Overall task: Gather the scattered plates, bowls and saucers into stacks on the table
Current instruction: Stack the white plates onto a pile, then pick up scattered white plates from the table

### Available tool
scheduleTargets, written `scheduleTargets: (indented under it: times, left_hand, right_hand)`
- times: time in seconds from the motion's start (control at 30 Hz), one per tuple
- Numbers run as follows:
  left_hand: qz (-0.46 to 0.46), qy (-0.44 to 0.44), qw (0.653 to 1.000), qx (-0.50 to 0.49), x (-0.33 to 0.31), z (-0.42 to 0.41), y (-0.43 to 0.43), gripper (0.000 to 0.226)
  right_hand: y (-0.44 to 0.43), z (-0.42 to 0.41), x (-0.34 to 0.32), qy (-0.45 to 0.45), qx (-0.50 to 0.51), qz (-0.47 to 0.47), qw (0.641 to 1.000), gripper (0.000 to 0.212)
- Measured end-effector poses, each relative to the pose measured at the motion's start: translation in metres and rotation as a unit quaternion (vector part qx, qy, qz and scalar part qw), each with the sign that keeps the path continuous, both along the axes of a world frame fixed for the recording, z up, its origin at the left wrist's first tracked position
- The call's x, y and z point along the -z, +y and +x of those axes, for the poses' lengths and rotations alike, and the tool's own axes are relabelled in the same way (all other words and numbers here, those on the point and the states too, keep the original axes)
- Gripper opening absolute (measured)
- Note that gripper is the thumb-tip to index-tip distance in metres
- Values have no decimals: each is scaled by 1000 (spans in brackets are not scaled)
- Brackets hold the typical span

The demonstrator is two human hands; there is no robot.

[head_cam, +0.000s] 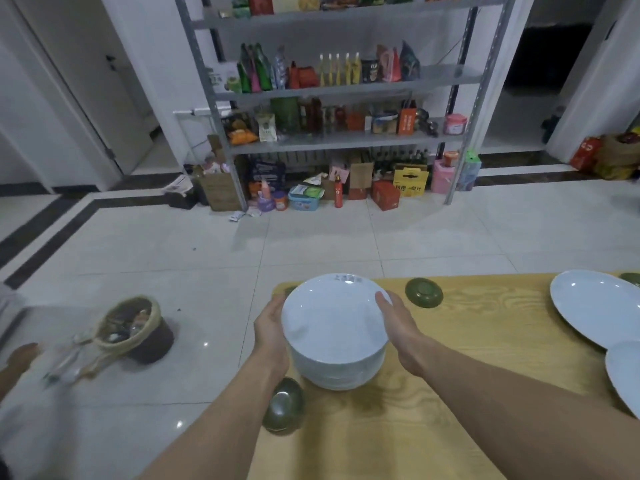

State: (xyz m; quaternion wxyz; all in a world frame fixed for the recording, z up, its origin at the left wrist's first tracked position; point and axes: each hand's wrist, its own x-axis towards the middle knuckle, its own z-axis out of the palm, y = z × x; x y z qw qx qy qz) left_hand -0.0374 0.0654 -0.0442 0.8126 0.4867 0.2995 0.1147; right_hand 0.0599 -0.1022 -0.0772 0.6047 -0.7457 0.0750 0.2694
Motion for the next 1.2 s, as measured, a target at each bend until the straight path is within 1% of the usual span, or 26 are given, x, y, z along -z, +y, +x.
scheduleTargets:
  times: [0.13,0.2,0.27,0.3,0.33,0.37,0.5,0.57,0.6,0.63,0.67,0.73,0.77,0.8,0.83,0.9,1.0,1.03,1.13,1.2]
  left_hand:
    - [-22,43,999,13,36,8,5,40]
    - [-14,74,997,27,56,15,11,71]
    - [-4,74,996,45,75,18,16,101]
    - [-1,71,996,55,83,20,18,111]
    - [6,70,996,60,83,21,17,114]
    - [18,68,996,61,81,22,17,111]
    - [68,100,990,73,78,25,18,94]
    - [119,117,983,77,80,28,19,82]
    - [166,138,973,78,81,31,20,79]
    - [230,167,955,88,80,33,20,79]
    - [312,198,923,106,76,35,19,78]
    - [486,242,826,152,69,40,17,72]
    - [547,248,779,180,64,43,13,70]
    - [586,246,745,204,56,46,7,69]
    - [611,241,720,224,47,50,-1,68]
    - [631,216,696,265,25,59,-26,66]
    - [645,159,676,320,-8,74,-77,63]
    - [646,137,671,336,-17,79,-98,62]
    - [635,75,672,374,-41,89,-166,56]
    - [630,53,663,401,-53,92,-214,59]
  right_hand:
    - [4,2,26,3,0,-19,1000,51]
    - [3,3,36,16,5,-35,999,53]
    - [2,4,44,23,2,-50,998,57]
    - [2,5,48,23,-3,-56,998,60]
    - [2,6,51,23,-10,-59,998,63]
    - [3,7,54,24,-15,-62,998,66]
    - [9,6,56,30,-23,-65,997,73]
    - [9,6,52,25,-26,-68,997,71]
    - [6,6,50,18,-24,-73,997,70]
    - [2,7,48,7,-24,-84,996,71]
    - [-4,8,43,-7,-23,-100,995,73]
    - [-19,9,29,-44,-28,-135,989,76]
    - [-30,11,21,-65,-36,-159,984,77]
    - [-42,12,12,-81,-45,-184,978,78]
    - [-57,14,2,-98,-51,-209,972,80]
    - [-92,16,-20,-127,-50,-251,958,80]
    - [-154,11,-53,-140,-10,-284,948,80]
    - [-176,8,-63,-142,10,-293,945,80]
    - [-247,-6,-90,-148,87,-310,935,79]
    - [-293,-18,-104,-142,132,-315,929,79]
